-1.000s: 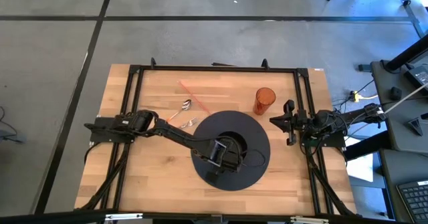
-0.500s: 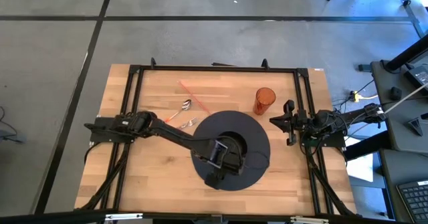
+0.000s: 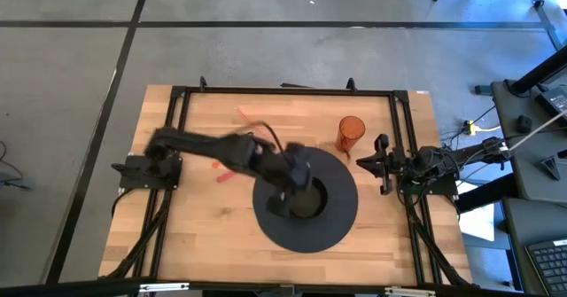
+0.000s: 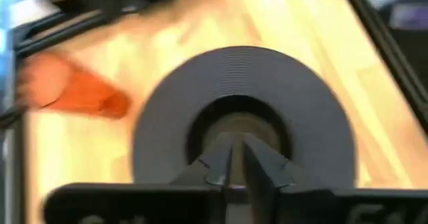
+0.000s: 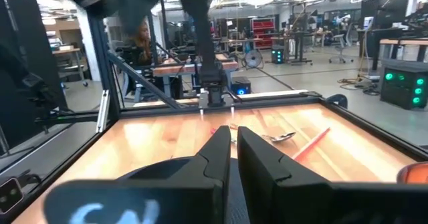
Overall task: Pick & Place Utensil
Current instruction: Put the orange spoon into the black bowl on the black mat
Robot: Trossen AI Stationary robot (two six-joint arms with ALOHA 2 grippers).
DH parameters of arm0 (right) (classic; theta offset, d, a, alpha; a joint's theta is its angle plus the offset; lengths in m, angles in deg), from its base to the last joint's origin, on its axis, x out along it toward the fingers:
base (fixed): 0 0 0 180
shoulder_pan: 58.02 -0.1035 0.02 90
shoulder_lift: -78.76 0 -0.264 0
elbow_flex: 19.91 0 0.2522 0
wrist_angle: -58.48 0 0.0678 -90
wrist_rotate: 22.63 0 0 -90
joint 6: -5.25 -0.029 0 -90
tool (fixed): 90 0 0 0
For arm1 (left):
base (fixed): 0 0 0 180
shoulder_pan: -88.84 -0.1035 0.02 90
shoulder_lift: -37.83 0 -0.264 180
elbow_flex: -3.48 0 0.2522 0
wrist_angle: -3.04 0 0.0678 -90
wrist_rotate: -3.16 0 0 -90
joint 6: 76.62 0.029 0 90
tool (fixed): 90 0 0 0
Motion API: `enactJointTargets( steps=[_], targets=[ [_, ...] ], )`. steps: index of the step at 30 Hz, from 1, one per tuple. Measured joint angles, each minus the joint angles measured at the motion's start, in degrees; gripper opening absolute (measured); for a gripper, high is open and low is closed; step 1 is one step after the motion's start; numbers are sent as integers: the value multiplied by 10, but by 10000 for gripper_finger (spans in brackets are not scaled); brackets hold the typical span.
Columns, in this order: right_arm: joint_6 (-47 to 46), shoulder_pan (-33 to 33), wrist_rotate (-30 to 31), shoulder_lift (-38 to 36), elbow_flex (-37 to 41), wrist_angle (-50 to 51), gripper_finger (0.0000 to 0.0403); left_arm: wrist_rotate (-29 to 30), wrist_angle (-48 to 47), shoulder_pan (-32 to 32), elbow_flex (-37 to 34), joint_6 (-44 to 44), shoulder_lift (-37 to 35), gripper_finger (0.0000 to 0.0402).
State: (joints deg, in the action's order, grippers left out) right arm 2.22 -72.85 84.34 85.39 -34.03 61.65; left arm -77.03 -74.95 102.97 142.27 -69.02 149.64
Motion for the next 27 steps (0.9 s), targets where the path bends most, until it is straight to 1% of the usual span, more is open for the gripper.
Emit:
enactJointTargets(
  steps=[2,4,9,11,12,15,17,20,24,27],
  targets=[
    [0,0,-10,0,0,2,30,4,36,-12,-62,-14,-49,7],
    [0,0,-20,0,0,3,30,14,92,-19,-142,-28,-105,5],
    [0,0,-22,0,0,7,30,66,290,-45,-416,-55,-255,2],
    [-1,0,-22,0,0,10,30,94,362,-55,-527,-84,-319,3],
    [-4,0,-22,0,0,13,30,106,390,-61,-577,-109,-349,2],
    [-11,0,-22,0,0,21,30,140,422,-81,-703,-173,-433,1],
    [-11,0,-21,0,0,22,30,169,449,-84,-768,-206,-486,2],
    [-11,0,-21,0,0,22,30,179,502,-78,-841,-220,-555,2],
    [-11,0,-21,0,0,24,30,168,597,-49,-908,-156,-630,1],
    [-17,0,-22,0,0,35,30,186,656,-28,-958,-124,-680,2]
  ],
)
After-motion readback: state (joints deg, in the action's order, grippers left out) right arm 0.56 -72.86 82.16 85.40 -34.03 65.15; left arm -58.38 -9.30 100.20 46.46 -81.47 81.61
